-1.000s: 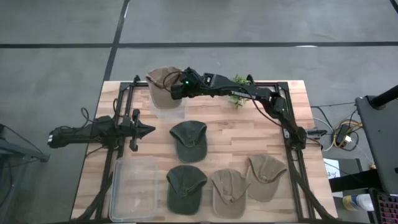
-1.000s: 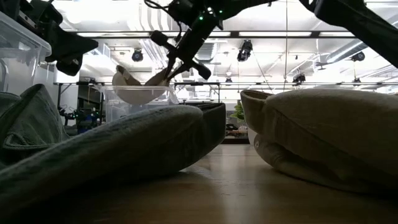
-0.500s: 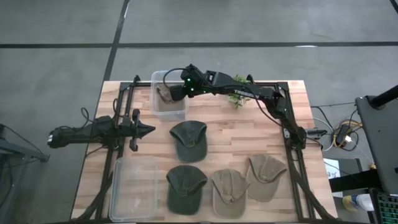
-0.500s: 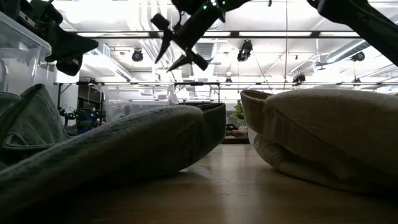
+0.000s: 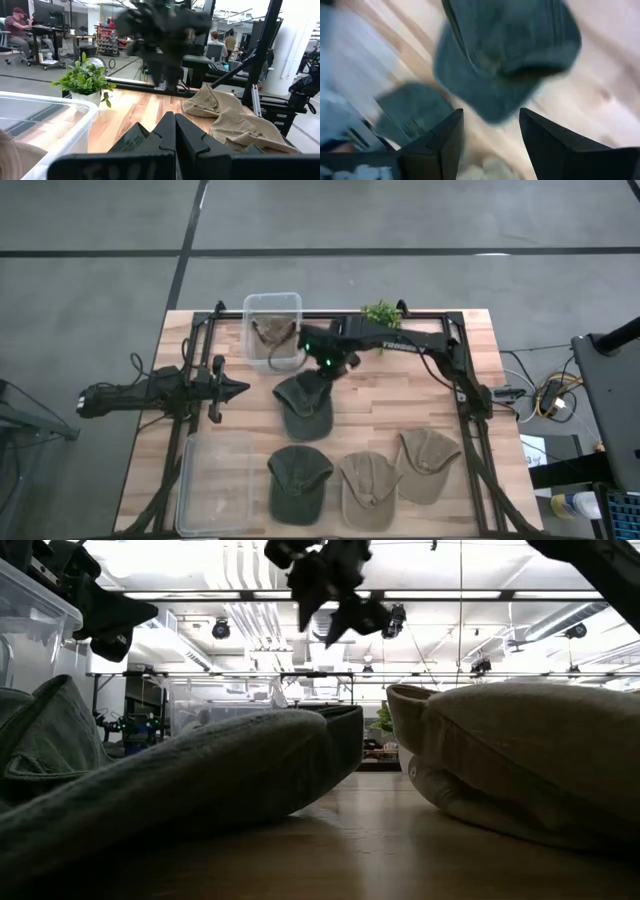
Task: Pick & Place hat
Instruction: Put the left brown cap into the top transparent cap
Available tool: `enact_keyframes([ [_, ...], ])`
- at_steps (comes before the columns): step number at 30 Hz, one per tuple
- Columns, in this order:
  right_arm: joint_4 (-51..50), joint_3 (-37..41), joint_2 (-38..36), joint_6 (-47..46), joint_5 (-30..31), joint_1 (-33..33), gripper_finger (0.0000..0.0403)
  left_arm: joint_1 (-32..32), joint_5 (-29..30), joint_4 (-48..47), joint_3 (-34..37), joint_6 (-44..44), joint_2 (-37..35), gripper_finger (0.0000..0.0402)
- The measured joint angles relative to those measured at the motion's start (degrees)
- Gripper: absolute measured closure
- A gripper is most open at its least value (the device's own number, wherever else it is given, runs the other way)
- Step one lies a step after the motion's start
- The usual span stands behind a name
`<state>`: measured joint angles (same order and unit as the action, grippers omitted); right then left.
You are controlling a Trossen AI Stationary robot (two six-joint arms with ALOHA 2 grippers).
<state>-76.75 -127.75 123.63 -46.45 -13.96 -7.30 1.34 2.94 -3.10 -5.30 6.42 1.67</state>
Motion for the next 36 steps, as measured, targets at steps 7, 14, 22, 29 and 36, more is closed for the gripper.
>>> enact_keyframes([
  [7, -4.6, 1.1, 0.1, -5.6, 0.4, 8.1, 0.0216, 0.0, 0.0, 0.0, 0.0, 0.0, 0.0, 0.0402],
  [14, -7.5, 1.1, 0.1, -13.2, 0.4, 17.5, 0.0216, 0.0, 0.0, 0.0, 0.0, 0.0, 0.0, 0.0402],
  [22, -7.4, 1.2, 0.1, -26.1, 0.6, 27.4, 0.0216, 0.0, -0.1, 0.0, 0.0, 0.0, 0.0, 0.0402],
  [29, -7.4, 1.2, 0.1, -38.7, 3.9, 34.9, 0.0216, 0.0, -0.3, 0.0, 0.0, 0.0, 0.0, 0.0402],
  [36, -7.5, 2.0, 0.1, -50.2, 7.9, 41.3, 0.0216, 0.0, -0.2, 0.0, 0.0, 0.0, 0.0, 0.0402],
])
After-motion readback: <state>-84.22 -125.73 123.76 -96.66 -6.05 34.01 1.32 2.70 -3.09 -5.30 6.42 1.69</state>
